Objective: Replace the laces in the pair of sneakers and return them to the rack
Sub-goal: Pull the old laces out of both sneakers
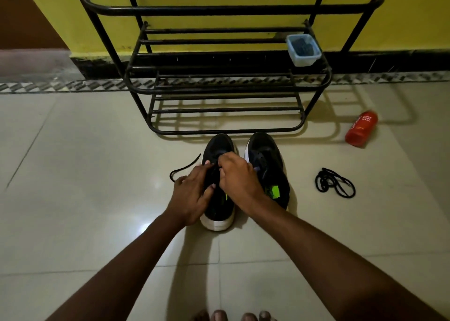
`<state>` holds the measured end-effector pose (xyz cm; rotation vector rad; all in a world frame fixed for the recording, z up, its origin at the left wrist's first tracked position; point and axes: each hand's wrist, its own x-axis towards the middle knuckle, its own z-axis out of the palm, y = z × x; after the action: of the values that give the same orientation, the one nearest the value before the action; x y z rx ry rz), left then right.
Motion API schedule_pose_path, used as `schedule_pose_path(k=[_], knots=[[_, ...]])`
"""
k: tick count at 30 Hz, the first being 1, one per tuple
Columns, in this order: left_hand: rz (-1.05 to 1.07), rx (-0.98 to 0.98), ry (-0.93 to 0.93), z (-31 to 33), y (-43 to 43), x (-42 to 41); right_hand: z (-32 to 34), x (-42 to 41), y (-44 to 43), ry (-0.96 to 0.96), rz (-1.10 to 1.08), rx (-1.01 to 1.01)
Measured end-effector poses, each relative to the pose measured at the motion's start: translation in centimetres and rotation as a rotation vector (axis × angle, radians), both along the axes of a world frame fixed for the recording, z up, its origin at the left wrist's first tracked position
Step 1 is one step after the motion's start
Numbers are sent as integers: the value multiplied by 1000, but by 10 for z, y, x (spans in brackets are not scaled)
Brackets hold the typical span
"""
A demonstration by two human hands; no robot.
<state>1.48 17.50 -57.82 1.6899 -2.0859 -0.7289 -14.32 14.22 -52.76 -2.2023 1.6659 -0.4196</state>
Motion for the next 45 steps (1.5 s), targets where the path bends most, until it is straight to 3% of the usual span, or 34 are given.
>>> schedule_pose_path(k=[3,6,9,14,15,19,21,23,24,26,28,29,30,31,34,36,38,42,45], knots=[[-2,3,-109,-3,0,1,-6,-6,-10,-323,-235,6],[1,11,-121,-7,1,6,-8,-15,-21,-663,-393,178],[9,13,-152,-8,1,4,-3,-27,-30,-583,-156,235],[-23,7,-181,-3,-3,2,17,-41,-40,-233,152,212],[-25,10,-171,0,-3,1,17,-39,-41,-301,131,236],[-16,22,-176,7,-3,-1,21,-39,-42,-990,-252,575],[-21,34,-202,9,-4,-2,15,-51,-43,-854,-195,550],[-32,38,-205,11,-4,-1,9,-59,-41,-487,-40,378],[-38,41,-202,12,-3,-1,6,-61,-39,-420,18,339],[-40,40,-202,12,-3,-2,6,-59,-36,-631,-23,329],[-34,34,-203,10,-4,-2,17,-56,-36,-1086,-228,432],[-28,33,-205,9,-4,-2,20,-55,-37,-1220,-298,483],[-24,35,-208,9,-5,-3,23,-56,-38,-1195,-307,490],[-21,38,-207,8,-5,-3,26,-57,-38,-1000,-257,442],[-20,38,-190,8,-5,-3,29,-63,-36,-135,69,275],[-10,36,-191,7,-5,-4,33,-62,-35,83,170,264],[0,36,-206,7,-5,-5,35,-60,-33,-25,150,150],[3,56,-187,9,-3,-5,31,-57,-29,-452,-60,-103],[-4,63,-147,11,-3,-4,25,-55,-28,-463,-105,-114]])
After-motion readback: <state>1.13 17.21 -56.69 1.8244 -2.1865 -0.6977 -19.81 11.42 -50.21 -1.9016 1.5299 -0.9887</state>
